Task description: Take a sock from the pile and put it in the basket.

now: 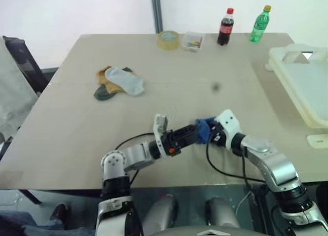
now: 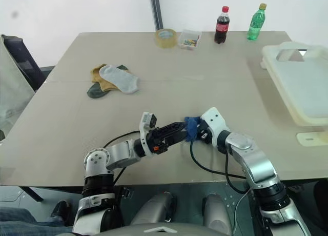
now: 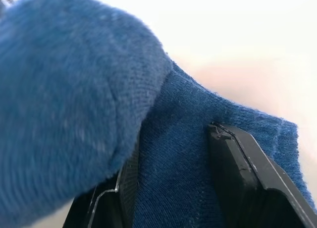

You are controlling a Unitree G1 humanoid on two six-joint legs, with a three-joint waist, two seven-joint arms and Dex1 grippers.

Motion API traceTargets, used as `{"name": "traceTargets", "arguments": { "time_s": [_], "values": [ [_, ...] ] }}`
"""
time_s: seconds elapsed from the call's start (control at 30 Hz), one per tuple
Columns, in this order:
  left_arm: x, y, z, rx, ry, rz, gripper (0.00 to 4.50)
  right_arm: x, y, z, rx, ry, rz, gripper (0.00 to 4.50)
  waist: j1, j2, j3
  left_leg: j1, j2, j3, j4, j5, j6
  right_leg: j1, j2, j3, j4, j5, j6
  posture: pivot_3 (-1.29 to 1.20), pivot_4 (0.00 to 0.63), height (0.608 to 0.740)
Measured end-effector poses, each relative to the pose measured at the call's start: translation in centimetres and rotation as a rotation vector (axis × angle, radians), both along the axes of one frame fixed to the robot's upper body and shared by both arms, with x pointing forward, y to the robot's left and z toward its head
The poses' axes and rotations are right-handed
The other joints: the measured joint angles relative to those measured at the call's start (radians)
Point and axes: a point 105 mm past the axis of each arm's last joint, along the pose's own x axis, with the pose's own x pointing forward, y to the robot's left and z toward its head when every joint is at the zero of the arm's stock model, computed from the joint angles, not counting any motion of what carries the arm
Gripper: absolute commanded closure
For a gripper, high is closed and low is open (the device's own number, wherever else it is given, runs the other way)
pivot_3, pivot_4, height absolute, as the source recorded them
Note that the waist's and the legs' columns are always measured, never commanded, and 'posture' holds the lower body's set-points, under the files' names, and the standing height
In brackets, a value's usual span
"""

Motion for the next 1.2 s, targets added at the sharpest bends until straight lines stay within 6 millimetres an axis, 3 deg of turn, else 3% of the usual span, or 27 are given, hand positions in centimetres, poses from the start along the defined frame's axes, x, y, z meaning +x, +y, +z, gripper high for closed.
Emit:
{"name": "traceTargets", "arguments": {
  "time_s": [0.33,0.47,0.63,0.8,0.9,0.93,0.97,1.2],
  "values": [
    [3.7,-1.6,0.7,-0.032,0.019,0.127,0.92,-0.1,0.7,0.5,-0.053,-0.031,0.006,2.29,-0.001,-0.001,0.001,-0.007,0.000,0.001,-0.002,0.004,-0.001,-0.008,0.000,0.001,0.000,0.000,0.000,0.00,0.150,0.740],
    [4.1,-2.0,0.7,-0.040,0.027,0.145,0.92,-0.1,0.8,0.7,-0.070,-0.044,0.004,2.29,-0.001,-0.001,0.001,-0.011,0.000,0.001,-0.002,0.005,0.000,-0.012,0.000,0.001,0.001,0.000,0.000,0.00,0.150,0.740],
    [4.1,-2.4,0.6,-0.047,0.033,0.149,0.92,-0.3,0.4,1.6,-0.245,-0.085,0.081,2.29,0.002,-0.001,0.002,-0.012,-0.001,0.000,-0.001,0.005,0.000,-0.012,0.000,0.000,0.000,0.000,0.000,0.00,0.150,0.740],
    [4.2,-2.4,0.6,-0.043,0.033,0.149,0.92,-1.3,-0.3,2.2,-0.296,-0.054,0.082,2.29,0.002,-0.002,0.002,-0.014,-0.001,-0.001,-0.001,0.005,0.000,-0.014,-0.001,0.000,0.000,0.000,0.000,0.00,0.150,0.740],
    [4.2,-2.3,0.6,-0.040,0.032,0.145,0.86,-2.1,-1.7,3.2,-0.327,-0.036,0.078,0.98,0.003,-0.002,0.003,-0.016,-0.001,-0.001,-0.001,0.005,0.000,-0.015,-0.001,0.000,0.000,0.000,0.000,0.00,0.150,0.740],
    [4.2,-2.3,0.5,-0.039,0.033,0.144,0.86,-2.1,-2.1,3.6,-0.328,-0.039,0.067,0.33,0.003,-0.002,0.003,-0.016,-0.001,-0.001,-0.001,0.005,0.000,-0.015,-0.001,0.000,0.000,0.000,0.000,0.00,0.150,0.740],
    [4.2,-2.3,0.5,-0.037,0.033,0.143,0.86,-2.1,-2.5,4.0,-0.327,-0.040,0.055,0.07,0.002,-0.002,0.003,-0.016,-0.001,0.000,-0.001,0.005,0.000,-0.015,-0.001,0.000,0.000,0.000,0.000,0.00,0.150,0.740],
    [4.3,-2.9,0.2,-0.017,0.034,0.108,0.86,-3.1,-5.0,4.4,-0.137,0.081,-0.074,0.07,0.011,-0.002,0.003,-0.016,-0.001,-0.001,-0.001,0.005,0.000,-0.014,-0.001,-0.001,0.000,0.000,0.000,0.00,0.150,0.740]
  ]
}}
